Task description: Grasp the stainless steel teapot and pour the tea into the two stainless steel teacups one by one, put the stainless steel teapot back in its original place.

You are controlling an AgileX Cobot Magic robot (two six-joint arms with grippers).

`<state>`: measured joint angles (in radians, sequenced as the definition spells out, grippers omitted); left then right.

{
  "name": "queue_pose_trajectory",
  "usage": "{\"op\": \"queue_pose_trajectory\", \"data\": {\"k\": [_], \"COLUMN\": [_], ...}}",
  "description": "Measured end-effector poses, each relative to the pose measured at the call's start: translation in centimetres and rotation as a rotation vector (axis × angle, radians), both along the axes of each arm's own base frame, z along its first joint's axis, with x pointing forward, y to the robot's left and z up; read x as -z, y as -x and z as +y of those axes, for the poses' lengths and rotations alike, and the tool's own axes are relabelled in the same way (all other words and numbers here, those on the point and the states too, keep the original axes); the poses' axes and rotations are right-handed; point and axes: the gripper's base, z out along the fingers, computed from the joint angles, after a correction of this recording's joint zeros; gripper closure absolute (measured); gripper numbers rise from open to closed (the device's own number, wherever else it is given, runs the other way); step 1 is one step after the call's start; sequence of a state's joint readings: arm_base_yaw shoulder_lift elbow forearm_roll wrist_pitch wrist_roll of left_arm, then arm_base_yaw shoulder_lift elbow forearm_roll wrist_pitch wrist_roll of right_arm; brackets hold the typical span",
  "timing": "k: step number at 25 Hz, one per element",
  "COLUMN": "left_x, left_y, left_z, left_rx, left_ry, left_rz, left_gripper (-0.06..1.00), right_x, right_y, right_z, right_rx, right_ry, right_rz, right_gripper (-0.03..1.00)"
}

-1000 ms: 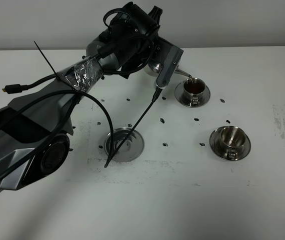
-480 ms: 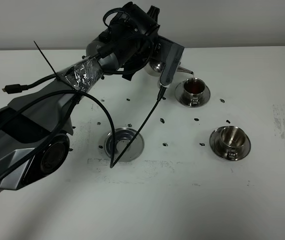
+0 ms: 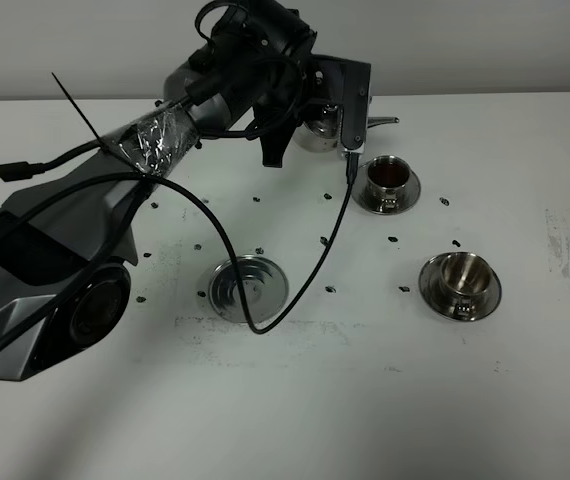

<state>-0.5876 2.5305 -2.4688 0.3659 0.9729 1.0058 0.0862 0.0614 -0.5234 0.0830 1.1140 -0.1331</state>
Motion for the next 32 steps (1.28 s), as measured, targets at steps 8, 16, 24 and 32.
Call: {"op": "queue_pose_trajectory", "data": {"k": [8,16,24,32], "left_x": [-4.9,-3.5,-0.1,2.2], "left_y": [2.3,1.9,1.1,0.7], "left_z": [1.6,1.9,2.1,2.2], "left_rx": [-0.605,-0.78,-0.852,-0.892], "left_ry": [0.346,0.447,0.44,0.43], "left_rz": [0.078,0.148,0.21,0.258], "left_gripper": [0.77,0.77,0.77,0.77], "right_x": [0.0,0.0,0.0,0.0], "right_y": [0.0,0.0,0.0,0.0], "right_z": [0.0,0.0,0.0,0.0], "right_rx": [0.0,0.0,0.0,0.0], "right_ry": [0.0,0.0,0.0,0.0], "right_rz": [0.0,0.0,0.0,0.0], "right_gripper": [0.74,0.74,0.74,0.74]}}
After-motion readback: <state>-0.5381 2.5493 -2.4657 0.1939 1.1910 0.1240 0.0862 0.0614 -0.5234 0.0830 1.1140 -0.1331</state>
